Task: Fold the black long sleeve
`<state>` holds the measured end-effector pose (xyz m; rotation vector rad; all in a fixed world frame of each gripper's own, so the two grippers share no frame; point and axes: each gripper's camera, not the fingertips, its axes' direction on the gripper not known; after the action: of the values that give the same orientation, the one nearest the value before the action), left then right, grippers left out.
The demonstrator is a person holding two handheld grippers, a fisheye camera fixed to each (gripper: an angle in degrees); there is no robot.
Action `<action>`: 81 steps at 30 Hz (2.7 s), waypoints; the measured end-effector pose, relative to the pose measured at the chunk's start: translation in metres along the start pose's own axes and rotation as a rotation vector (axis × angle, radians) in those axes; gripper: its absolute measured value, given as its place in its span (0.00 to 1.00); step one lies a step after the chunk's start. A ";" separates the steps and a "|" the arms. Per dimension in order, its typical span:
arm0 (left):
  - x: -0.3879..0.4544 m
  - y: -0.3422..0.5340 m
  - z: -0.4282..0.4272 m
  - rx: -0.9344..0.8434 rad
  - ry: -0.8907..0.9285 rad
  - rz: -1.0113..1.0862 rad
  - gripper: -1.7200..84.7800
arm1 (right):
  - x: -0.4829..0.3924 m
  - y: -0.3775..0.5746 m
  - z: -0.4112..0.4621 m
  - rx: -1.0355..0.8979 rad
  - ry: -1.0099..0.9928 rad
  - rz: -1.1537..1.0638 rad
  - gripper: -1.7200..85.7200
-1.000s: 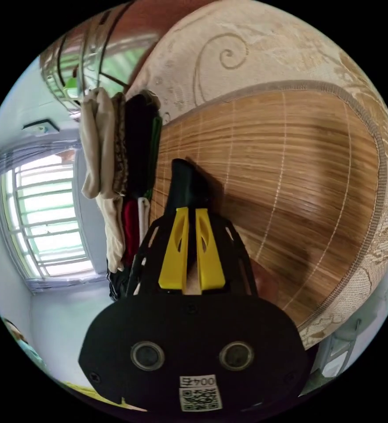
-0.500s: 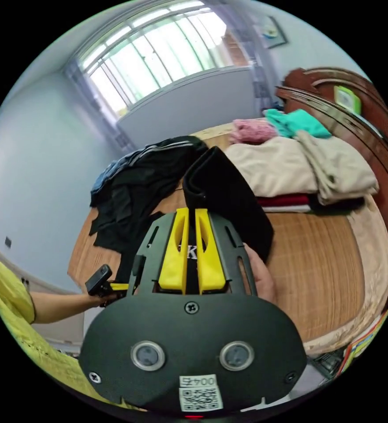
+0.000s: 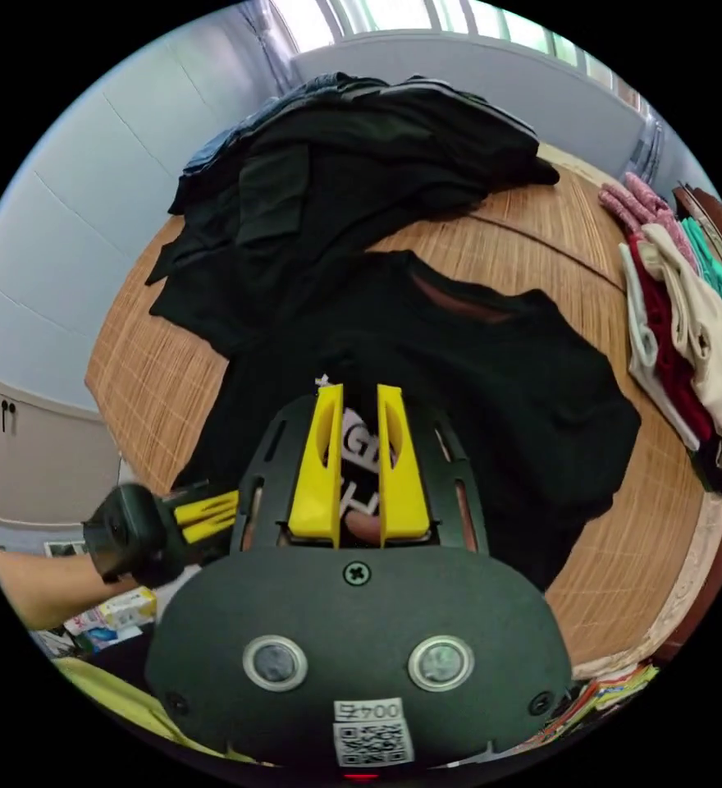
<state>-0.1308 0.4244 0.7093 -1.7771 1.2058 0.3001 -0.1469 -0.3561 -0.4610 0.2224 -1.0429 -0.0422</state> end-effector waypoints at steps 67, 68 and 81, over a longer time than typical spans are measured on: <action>-0.237 -0.150 -0.114 0.169 0.237 0.020 0.06 | 0.410 0.082 -0.001 0.013 -0.140 0.515 0.06; -0.238 -0.154 -0.112 0.149 0.211 0.026 0.06 | 0.415 0.082 -0.005 0.030 -0.150 0.517 0.05; -0.224 -0.216 -0.138 0.133 0.199 0.165 0.22 | 0.375 0.220 -0.066 0.266 -0.104 0.209 0.20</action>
<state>-0.1004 0.4651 1.0461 -1.6246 1.4830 0.1368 0.0835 -0.1831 -0.1294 0.3532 -1.1698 0.2778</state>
